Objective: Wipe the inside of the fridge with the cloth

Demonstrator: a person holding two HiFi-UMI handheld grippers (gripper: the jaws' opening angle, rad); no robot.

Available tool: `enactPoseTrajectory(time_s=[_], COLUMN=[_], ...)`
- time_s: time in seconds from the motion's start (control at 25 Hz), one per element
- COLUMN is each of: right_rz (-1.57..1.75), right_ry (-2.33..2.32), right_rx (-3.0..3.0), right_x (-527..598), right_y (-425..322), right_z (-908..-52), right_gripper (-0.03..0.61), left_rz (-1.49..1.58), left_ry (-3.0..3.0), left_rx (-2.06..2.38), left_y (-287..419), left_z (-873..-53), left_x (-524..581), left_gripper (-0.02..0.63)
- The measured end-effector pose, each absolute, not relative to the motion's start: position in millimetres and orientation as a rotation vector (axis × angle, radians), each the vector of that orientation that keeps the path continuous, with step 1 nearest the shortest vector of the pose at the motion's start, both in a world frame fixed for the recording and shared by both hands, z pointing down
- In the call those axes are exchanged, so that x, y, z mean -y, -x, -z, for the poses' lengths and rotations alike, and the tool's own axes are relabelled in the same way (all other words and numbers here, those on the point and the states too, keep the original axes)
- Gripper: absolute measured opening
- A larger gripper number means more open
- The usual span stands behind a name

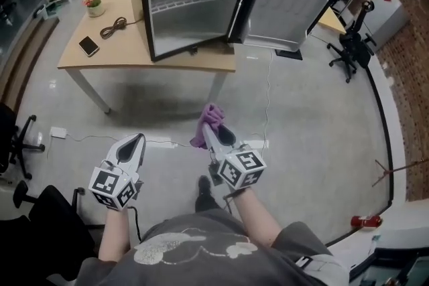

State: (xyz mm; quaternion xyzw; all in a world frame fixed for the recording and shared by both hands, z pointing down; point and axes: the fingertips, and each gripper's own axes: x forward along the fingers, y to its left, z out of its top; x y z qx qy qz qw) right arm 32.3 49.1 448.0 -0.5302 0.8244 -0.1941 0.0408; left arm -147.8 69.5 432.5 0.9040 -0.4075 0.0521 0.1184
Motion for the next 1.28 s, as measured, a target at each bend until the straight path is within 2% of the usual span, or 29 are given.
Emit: enactPoseTrajectory(time_s=[0.4,0.92,1.28], right_rz=[0.615,0.602,0.517], right_ry=[1.508,1.308,1.338], right_rx=[-2.629,-2.652,-2.635], right_x=[42.8,82.0,158.7], right_y=[-112.6,-110.1,-122.2], right_z=[-441.3,-427.1,-403.1], right_gripper=[0.086,0.086,0.086], left_rz=[-0.094,-0.129,-0.074], left_ry=[-2.631,-2.609,-2.636], left_rx=[1.345,1.447,1.48], left_y=[60.8,41.3,28.6], left_z=[-404.1,-392.7,-381.9], left_x=[1.5,44.9,140.5], left_gripper=[0.018,0.018,0.018])
